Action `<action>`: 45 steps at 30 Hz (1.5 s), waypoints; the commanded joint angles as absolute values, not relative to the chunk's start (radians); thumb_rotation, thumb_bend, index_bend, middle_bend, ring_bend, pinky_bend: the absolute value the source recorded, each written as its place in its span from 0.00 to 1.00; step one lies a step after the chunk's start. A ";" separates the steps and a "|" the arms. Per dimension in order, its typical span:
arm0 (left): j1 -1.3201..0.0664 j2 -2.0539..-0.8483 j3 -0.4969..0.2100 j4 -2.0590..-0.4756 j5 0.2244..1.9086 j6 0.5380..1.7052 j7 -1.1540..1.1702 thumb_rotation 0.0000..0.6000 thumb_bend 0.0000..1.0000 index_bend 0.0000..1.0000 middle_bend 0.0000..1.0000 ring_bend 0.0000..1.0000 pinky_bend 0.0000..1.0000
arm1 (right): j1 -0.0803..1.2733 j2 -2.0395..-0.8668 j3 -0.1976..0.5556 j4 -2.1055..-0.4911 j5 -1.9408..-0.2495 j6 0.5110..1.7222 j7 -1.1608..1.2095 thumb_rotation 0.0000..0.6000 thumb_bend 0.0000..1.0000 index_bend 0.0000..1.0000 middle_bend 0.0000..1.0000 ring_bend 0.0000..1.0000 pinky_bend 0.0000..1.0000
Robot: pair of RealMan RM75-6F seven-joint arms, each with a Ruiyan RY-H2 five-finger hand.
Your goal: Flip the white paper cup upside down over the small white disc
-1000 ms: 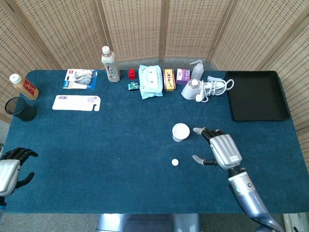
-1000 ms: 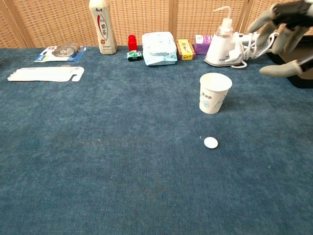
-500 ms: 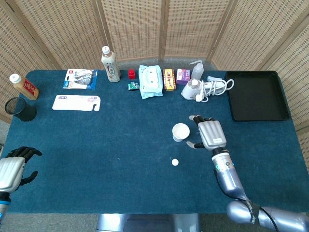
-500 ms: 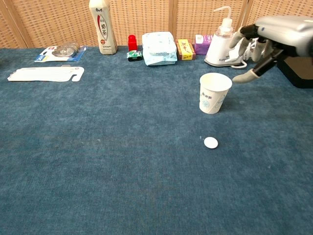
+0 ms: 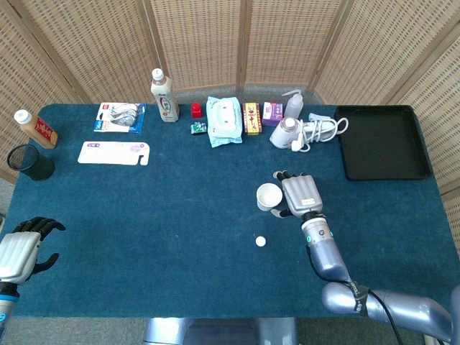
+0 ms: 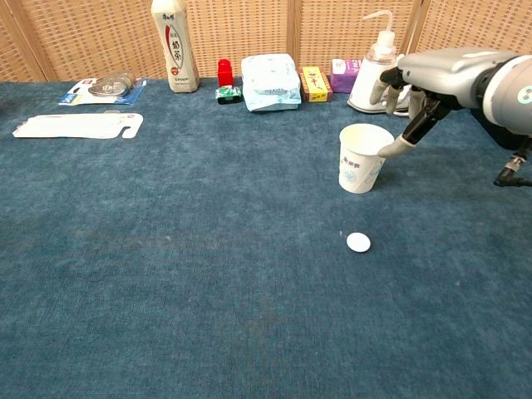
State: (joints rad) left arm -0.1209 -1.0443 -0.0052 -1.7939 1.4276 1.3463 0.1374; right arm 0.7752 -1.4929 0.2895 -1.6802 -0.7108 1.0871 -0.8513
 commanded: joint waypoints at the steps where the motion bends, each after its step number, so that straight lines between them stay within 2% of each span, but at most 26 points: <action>1: -0.120 -1.046 -0.004 -1.789 1.427 1.346 0.132 1.00 0.25 0.36 0.32 0.22 0.23 | 0.801 -1.498 0.279 -1.675 -0.666 1.088 -0.890 0.70 0.20 0.22 0.28 0.41 0.36; 13: -0.117 -1.054 0.004 -1.747 1.421 1.337 0.080 1.00 0.25 0.35 0.32 0.22 0.23 | 0.915 -1.521 0.273 -1.660 -0.435 1.104 -1.011 0.70 0.20 0.22 0.25 0.39 0.38; 33: -0.121 -1.073 0.006 -1.678 1.410 1.312 0.013 1.00 0.25 0.36 0.32 0.22 0.24 | 1.023 -1.576 0.265 -1.602 -0.316 1.163 -1.072 0.70 0.20 0.29 0.26 0.40 0.39; 45: -0.120 -1.080 0.007 -1.659 1.407 1.309 -0.003 1.00 0.25 0.36 0.32 0.22 0.24 | 1.028 -1.596 0.261 -1.593 -0.352 1.177 -1.017 0.71 0.21 0.50 0.31 0.44 0.40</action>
